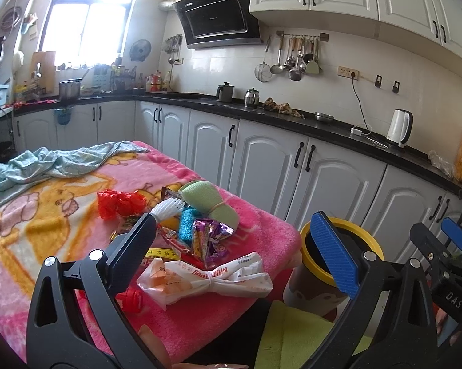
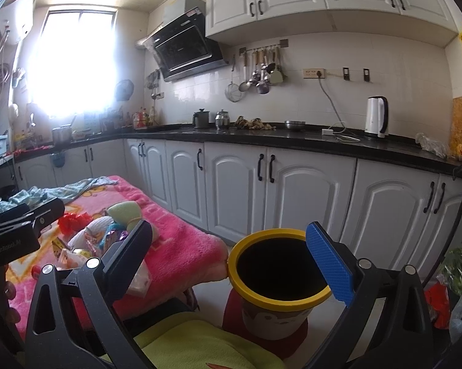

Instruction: Collect trash

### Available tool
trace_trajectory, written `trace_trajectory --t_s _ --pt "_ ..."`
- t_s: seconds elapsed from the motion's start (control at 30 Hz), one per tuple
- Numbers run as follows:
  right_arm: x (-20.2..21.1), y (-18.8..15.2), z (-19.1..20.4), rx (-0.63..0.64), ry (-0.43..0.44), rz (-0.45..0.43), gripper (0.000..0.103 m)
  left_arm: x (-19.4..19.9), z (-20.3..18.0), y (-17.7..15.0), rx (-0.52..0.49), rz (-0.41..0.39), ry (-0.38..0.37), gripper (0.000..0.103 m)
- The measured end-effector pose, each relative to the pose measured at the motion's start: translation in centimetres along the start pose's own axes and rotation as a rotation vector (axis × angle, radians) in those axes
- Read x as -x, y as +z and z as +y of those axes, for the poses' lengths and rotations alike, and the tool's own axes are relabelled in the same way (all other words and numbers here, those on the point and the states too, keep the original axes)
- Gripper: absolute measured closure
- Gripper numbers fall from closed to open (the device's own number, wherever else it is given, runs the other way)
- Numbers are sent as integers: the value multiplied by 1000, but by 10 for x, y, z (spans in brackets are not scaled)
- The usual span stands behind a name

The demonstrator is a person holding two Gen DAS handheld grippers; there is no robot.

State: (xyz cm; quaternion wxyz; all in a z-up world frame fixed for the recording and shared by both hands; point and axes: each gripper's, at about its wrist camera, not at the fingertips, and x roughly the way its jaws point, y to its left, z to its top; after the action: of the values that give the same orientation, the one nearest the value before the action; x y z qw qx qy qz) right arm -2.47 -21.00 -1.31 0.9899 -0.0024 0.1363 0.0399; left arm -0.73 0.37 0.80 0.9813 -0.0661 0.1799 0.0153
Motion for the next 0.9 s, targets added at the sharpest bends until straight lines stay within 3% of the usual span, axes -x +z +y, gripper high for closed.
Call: trace_trajectory --t_s 0.23,0.6,0.9 --pt "-4 3 17 57 69 22 6 -1 17 0 34 -2 33 11" --pt "-17 6 63 216 253 80 6 2 48 1 88 2 111 11" --pt "-38 7 98 325 408 153 6 -2 92 -4 172 83 205 11"
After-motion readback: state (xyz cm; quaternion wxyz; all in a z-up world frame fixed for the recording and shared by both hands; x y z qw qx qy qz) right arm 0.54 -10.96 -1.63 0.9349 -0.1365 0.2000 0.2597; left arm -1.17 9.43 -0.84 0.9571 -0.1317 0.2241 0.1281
